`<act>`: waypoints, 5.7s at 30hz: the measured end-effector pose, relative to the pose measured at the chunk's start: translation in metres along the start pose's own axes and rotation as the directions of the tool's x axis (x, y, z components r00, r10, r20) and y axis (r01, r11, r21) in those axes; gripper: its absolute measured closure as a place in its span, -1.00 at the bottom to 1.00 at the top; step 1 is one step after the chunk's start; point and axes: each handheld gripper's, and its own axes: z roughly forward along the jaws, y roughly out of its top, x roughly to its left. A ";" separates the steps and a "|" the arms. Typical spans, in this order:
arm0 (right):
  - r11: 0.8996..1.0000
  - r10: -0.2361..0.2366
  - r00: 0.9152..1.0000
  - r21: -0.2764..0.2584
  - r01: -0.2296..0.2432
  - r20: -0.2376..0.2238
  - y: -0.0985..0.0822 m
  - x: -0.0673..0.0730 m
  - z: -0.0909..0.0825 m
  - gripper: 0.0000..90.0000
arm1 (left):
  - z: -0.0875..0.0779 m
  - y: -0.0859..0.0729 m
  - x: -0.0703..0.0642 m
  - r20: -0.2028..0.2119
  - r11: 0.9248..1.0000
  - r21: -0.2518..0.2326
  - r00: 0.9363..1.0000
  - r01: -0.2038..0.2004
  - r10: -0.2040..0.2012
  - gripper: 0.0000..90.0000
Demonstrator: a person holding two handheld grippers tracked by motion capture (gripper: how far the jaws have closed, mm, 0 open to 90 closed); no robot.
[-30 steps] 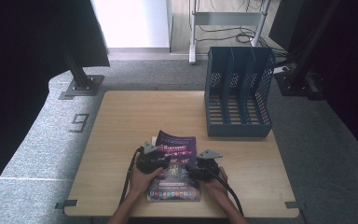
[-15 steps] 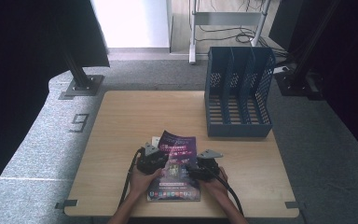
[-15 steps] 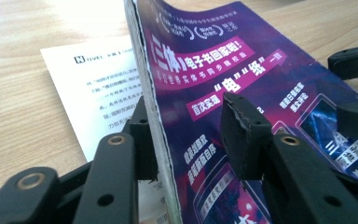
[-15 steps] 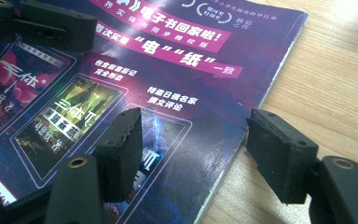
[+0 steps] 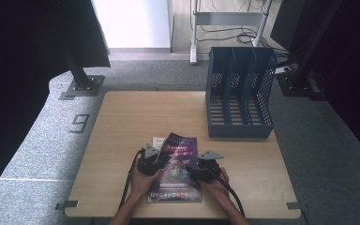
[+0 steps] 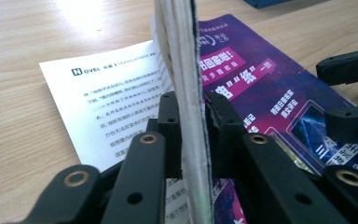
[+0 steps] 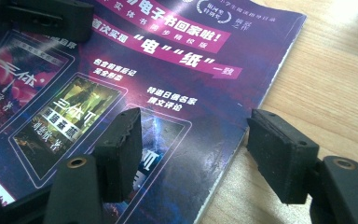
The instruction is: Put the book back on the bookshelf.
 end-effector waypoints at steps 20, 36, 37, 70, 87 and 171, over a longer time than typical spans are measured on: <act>1.000 0.003 1.000 0.001 -0.003 0.004 0.000 0.000 0.000 -0.27 | -0.005 0.002 -0.002 0.033 0.999 -0.048 0.999 0.004 -0.002 0.92; 0.999 0.033 0.999 0.005 -0.033 -0.011 -0.001 -0.012 -0.003 -0.31 | -0.014 0.004 -0.008 0.053 0.993 -0.118 0.998 -0.020 0.026 0.93; 0.999 0.036 0.999 0.004 -0.036 -0.010 -0.001 -0.012 -0.003 -0.31 | -0.015 0.005 -0.009 0.053 0.993 -0.119 0.998 -0.025 0.032 0.93; 0.999 0.039 0.999 -0.011 -0.039 -0.003 0.000 -0.018 -0.007 -0.29 | -0.027 0.016 -0.018 0.078 0.989 -0.144 0.996 -0.042 0.054 0.94; 1.000 0.022 1.000 -0.017 -0.022 -0.013 0.000 -0.018 -0.007 -0.30 | -0.027 0.016 -0.023 0.076 0.983 -0.166 0.992 -0.084 0.098 0.94; 0.988 0.156 0.945 0.031 -0.154 -0.287 0.001 -0.024 -0.006 -0.60 | -0.051 0.024 -0.040 0.163 0.953 -0.286 0.976 -0.095 0.146 0.94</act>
